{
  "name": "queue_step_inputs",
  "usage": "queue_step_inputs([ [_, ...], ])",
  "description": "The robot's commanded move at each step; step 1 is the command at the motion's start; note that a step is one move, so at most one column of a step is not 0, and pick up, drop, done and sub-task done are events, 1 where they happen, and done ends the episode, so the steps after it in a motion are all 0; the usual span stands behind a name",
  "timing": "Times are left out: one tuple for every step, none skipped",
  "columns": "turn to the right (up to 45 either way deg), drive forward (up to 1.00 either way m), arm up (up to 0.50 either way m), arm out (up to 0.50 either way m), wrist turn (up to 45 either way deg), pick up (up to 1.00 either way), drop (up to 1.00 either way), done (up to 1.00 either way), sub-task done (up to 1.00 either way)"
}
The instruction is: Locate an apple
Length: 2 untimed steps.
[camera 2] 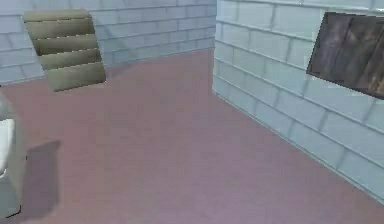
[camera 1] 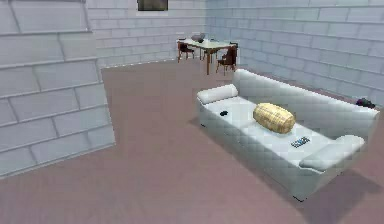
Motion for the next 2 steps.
queue_step_inputs([
  [45.0, 0.0, 0.0, 0.0, 0.0, 0.0, 0.0, 0.0, 0.0],
  [24.0, 0.0, 0.0, 0.0, 0.0, 0.0, 0.0, 0.0, 0.0],
])
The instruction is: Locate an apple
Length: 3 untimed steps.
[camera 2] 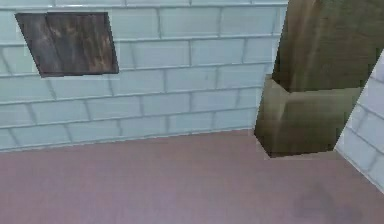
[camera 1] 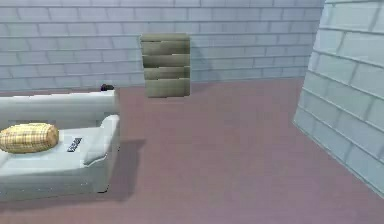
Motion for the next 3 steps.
queue_step_inputs([
  [0.0, 1.0, 0.0, 0.0, 0.0, 0.0, 0.0, 0.0, 0.0],
  [15.0, 0.0, 0.0, 0.0, 0.0, 0.0, 0.0, 0.0, 0.0],
  [0.0, 0.1, 0.0, 0.0, 0.0, 0.0, 0.0, 0.0, 0.0],
])
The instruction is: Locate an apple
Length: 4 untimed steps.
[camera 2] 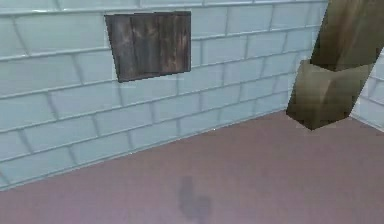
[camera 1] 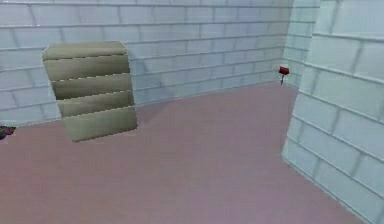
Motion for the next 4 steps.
queue_step_inputs([
  [-18.0, 0.0, 0.0, 0.0, 0.0, 0.0, 0.0, 0.0, 0.0],
  [0.0, 1.0, 0.0, 0.0, 0.0, 0.0, 0.0, 0.0, 0.0],
  [-9.0, 0.0, 0.0, 0.0, 0.0, 0.0, 0.0, 0.0, 0.0],
  [0.0, 0.3, 0.0, 0.0, 0.0, 0.0, 0.0, 0.0, 0.0],
])
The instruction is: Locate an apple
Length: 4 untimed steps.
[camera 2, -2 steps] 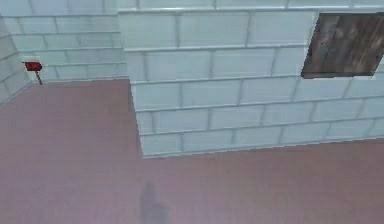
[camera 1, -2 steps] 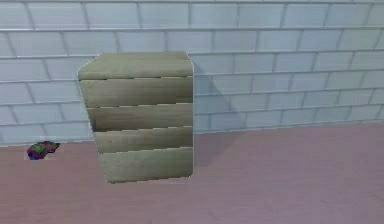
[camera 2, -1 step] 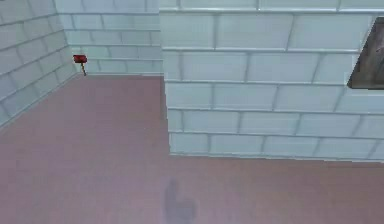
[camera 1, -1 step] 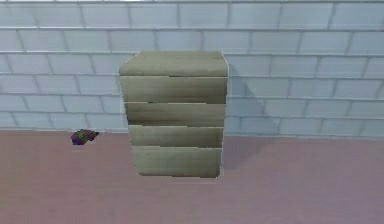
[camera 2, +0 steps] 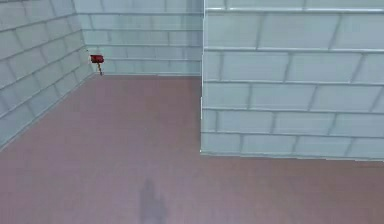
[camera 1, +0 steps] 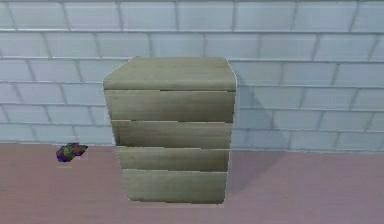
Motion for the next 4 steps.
queue_step_inputs([
  [-45.0, 0.0, 0.0, 0.0, 0.0, 0.0, 0.0, 0.0, 0.0],
  [-12.0, 0.0, 0.0, 0.0, 0.0, 0.0, 0.0, 0.0, 0.0],
  [0.0, 0.65, 0.0, 0.0, 0.0, 0.0, 0.0, 0.0, 0.0],
  [-27.0, 0.0, 0.0, 0.0, 0.0, 0.0, 0.0, 0.0, 0.0],
])
